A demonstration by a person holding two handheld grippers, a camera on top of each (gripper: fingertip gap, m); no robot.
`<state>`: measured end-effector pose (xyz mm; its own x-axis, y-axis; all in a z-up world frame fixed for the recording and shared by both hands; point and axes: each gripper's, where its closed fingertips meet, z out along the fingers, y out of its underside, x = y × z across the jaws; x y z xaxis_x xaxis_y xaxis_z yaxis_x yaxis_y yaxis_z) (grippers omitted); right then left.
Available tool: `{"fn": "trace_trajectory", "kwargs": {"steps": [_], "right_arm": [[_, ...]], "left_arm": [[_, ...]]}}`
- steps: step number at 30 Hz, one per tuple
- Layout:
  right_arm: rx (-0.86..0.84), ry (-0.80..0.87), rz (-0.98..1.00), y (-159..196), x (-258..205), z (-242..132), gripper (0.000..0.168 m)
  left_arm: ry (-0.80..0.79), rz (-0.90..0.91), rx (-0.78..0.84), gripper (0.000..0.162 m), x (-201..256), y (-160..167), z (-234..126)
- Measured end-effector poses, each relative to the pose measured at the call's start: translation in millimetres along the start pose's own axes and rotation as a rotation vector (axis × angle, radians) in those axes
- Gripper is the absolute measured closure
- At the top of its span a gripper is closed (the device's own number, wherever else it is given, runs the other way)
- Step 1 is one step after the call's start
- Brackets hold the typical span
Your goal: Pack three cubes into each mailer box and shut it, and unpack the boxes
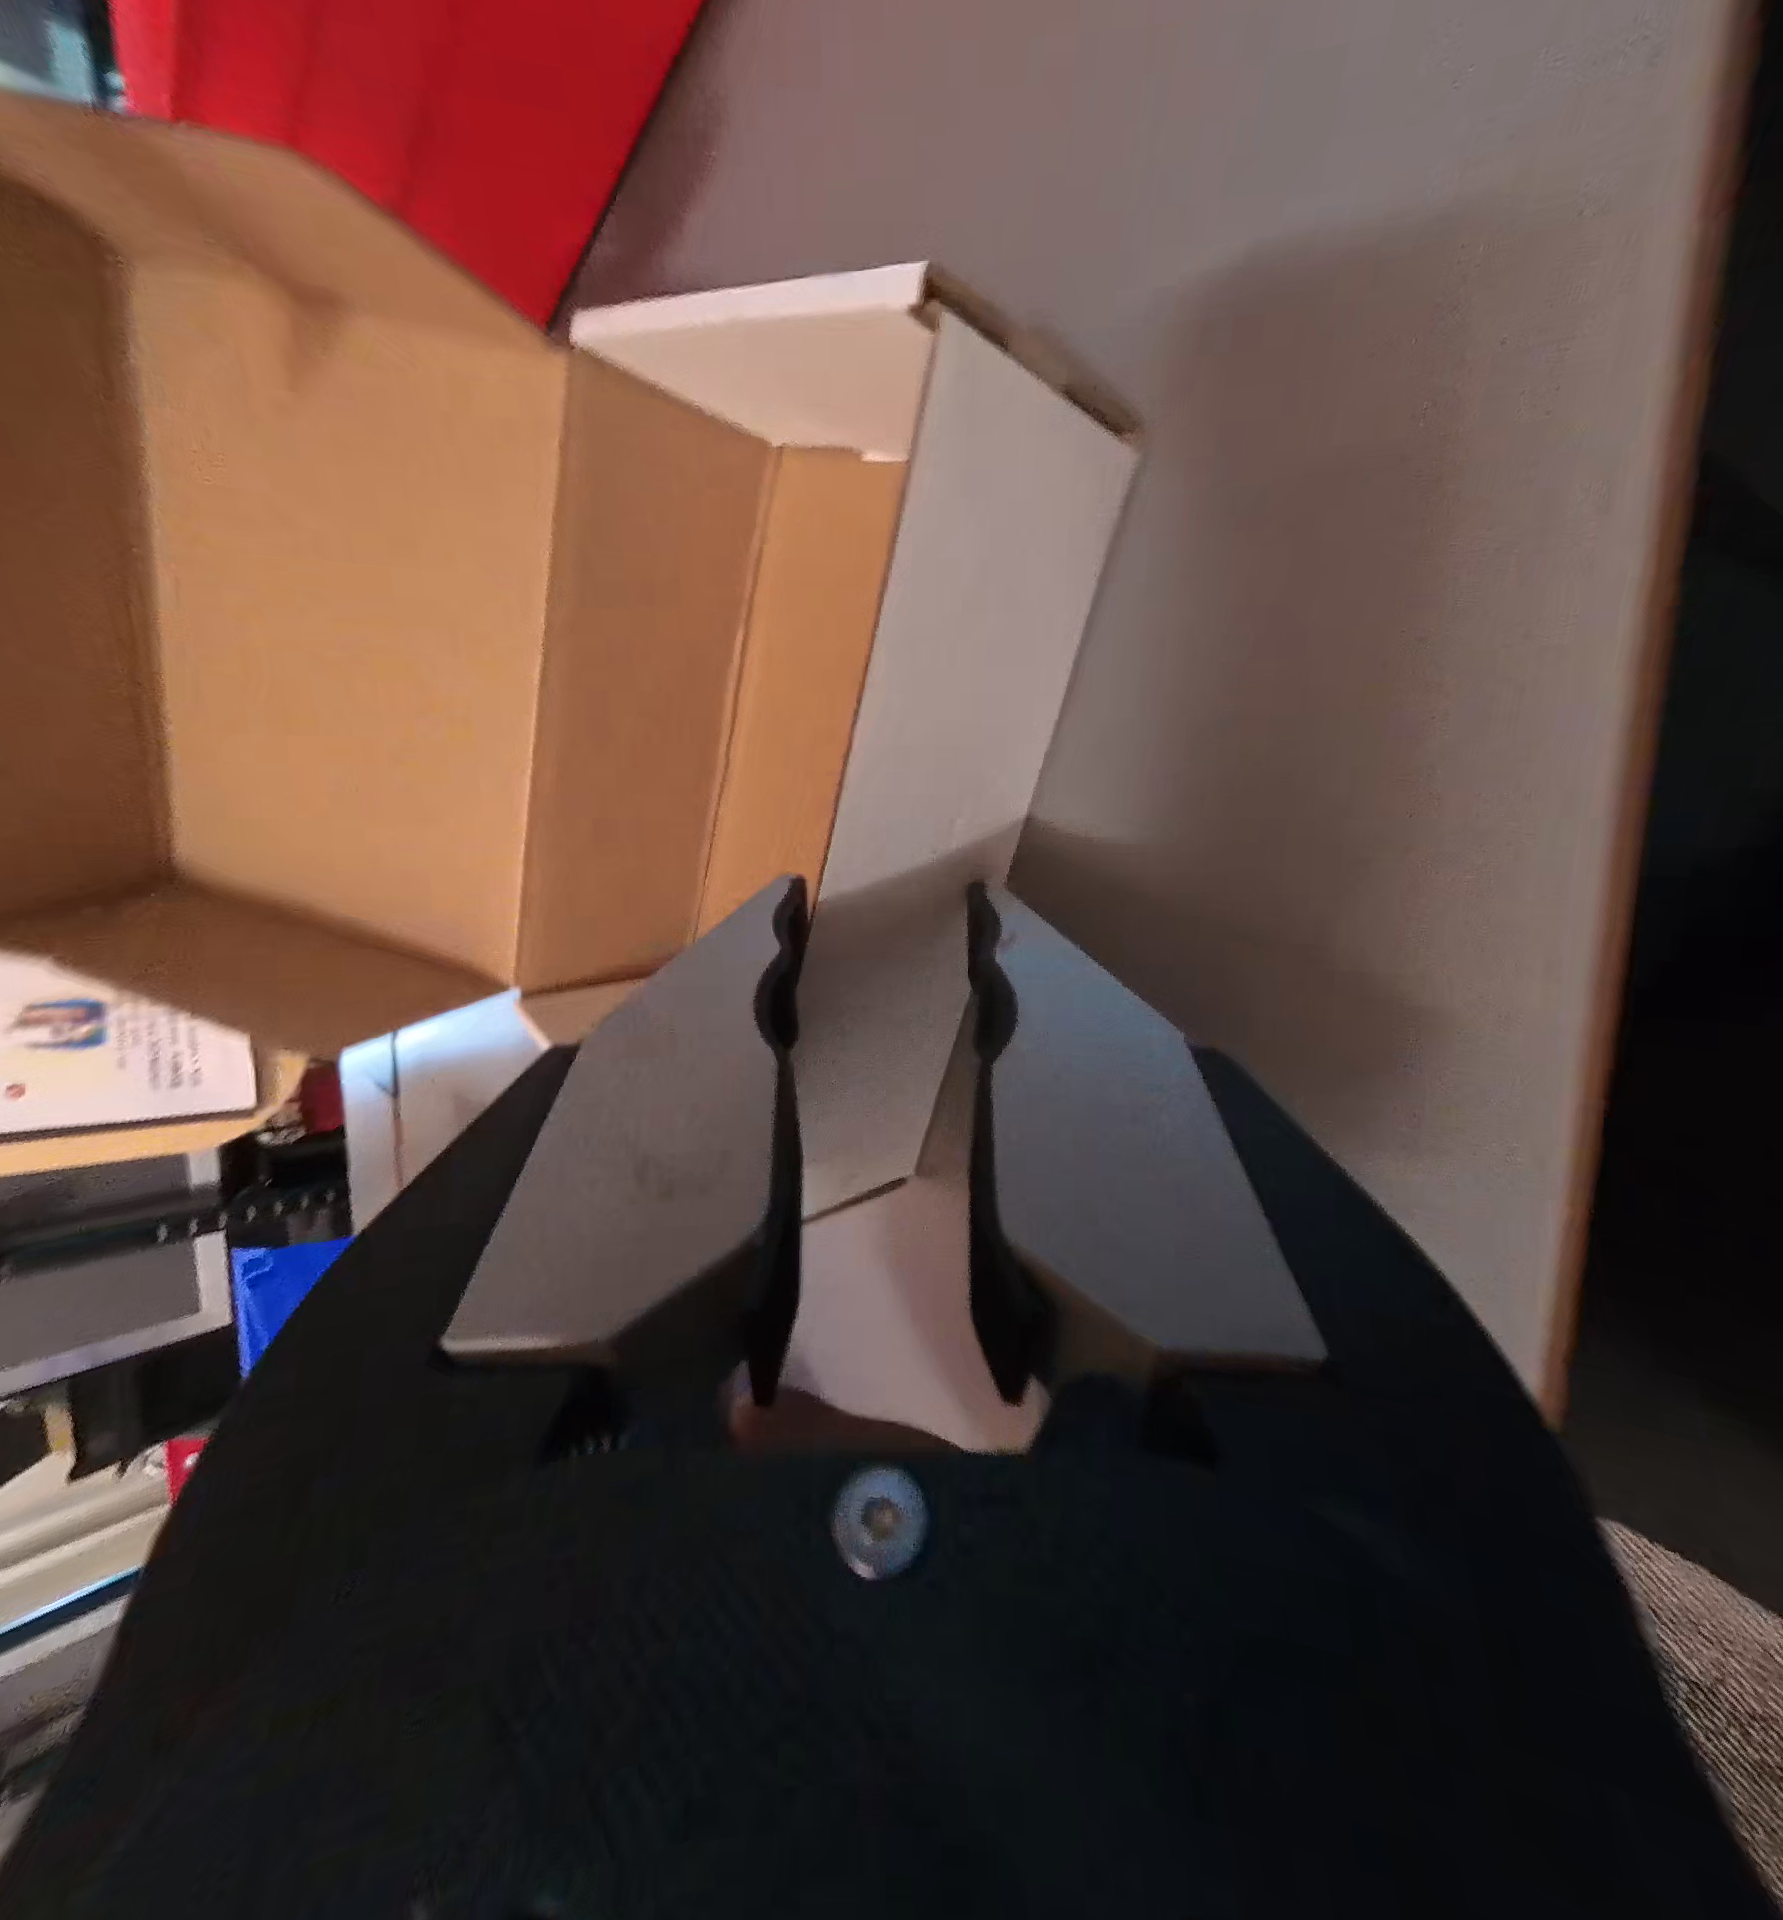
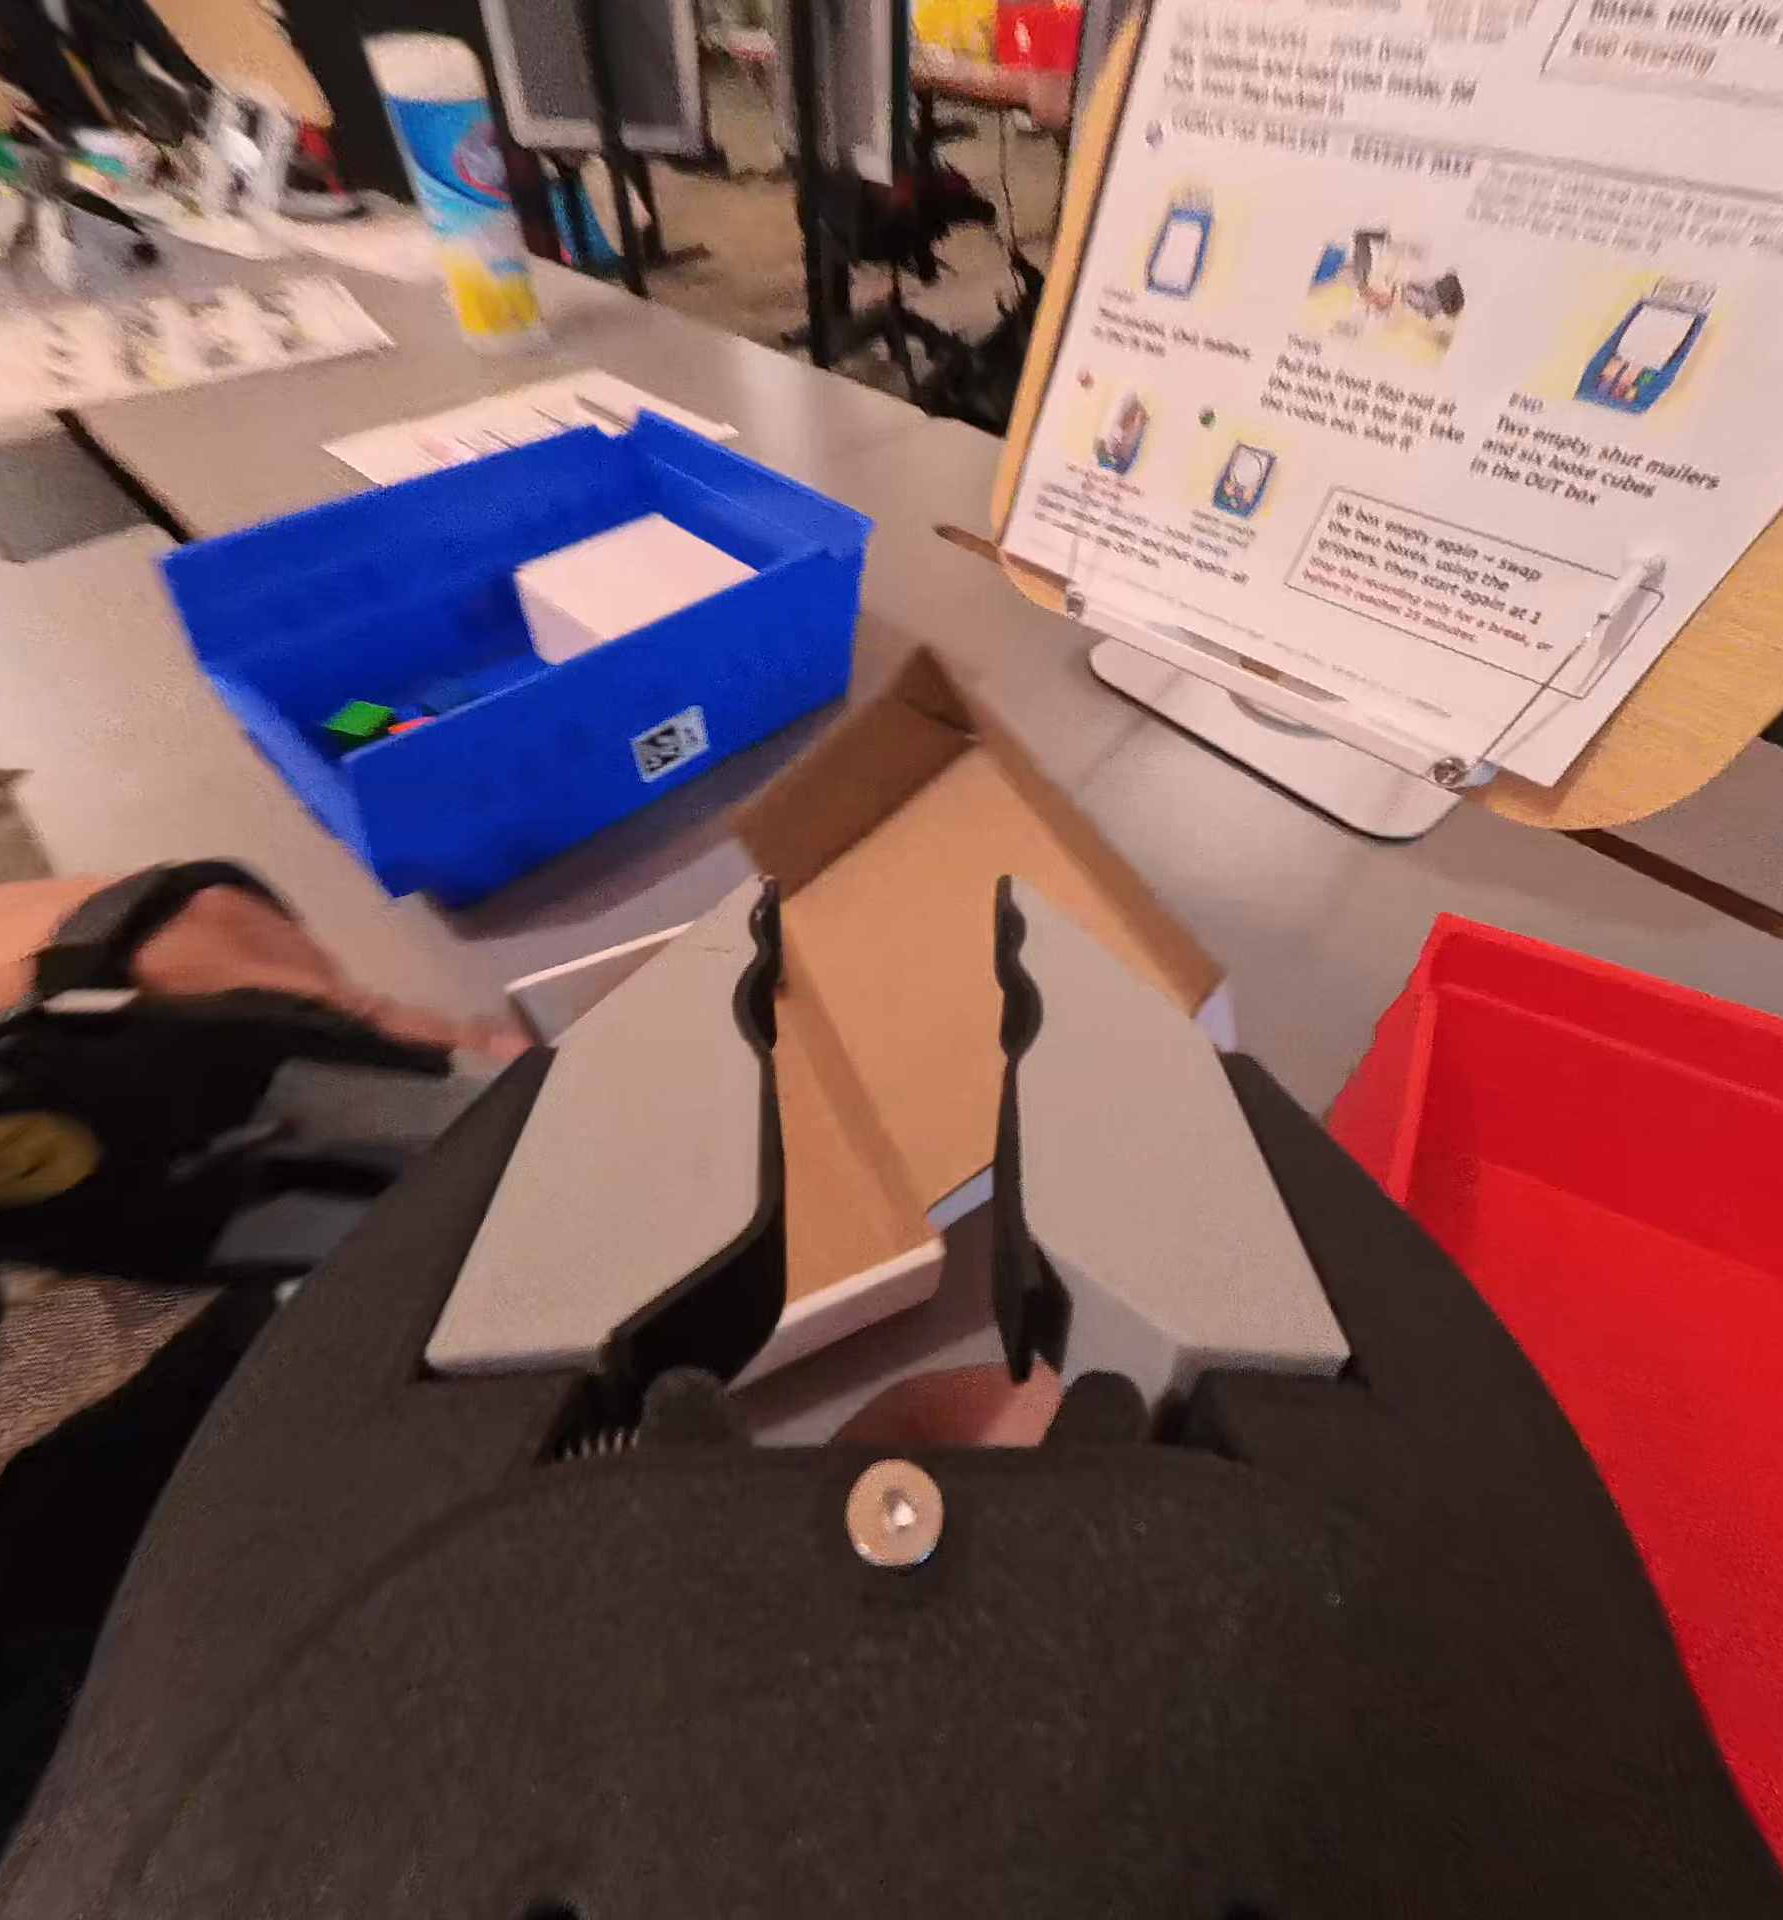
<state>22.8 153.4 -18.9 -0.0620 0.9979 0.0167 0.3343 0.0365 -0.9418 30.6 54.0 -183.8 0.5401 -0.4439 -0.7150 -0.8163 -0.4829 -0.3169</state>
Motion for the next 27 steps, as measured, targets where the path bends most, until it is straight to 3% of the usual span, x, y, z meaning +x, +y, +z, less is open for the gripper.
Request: {"fn": "trace_trajectory", "kwargs": {"steps": [4, 9, 15, 20, 24, 27], "right_arm": [[0.034, -0.049, -0.098, 20.3, -27.3, -47.6, 0.129], [0.161, -0.089, -0.17, 25.2, -44.6, -107.9, 0.135], [0.263, -0.071, -0.217, 6.5, -47.1, -161.9, 0.135], [0.395, 0.118, -0.233, -13.7, -11.4, -205.4, 0.15], [0.479, 0.023, -0.105, -17.4, -4.7, -225.7, 0.15], [0.435, -0.011, -0.065, -10.0, -2.6, -218.8, 0.147]], "left_arm": [[-0.058, -0.022, 0.015, 0.131, -12.8, 0.9, -5.6], [-0.024, -0.127, 0.222, 0.138, -17.5, -35.1, -37.8], [-0.041, -0.08, 0.138, 0.137, -12.4, -34.2, -11.9], [-0.083, -0.203, 0.112, 0.141, -19.6, -43.4, 20.4], [-0.166, -0.179, 0.05, 0.138, -31.1, -35.3, 33.0], [-0.162, -0.215, 0.04, 0.132, -35.7, -27.4, 25.3]]}}
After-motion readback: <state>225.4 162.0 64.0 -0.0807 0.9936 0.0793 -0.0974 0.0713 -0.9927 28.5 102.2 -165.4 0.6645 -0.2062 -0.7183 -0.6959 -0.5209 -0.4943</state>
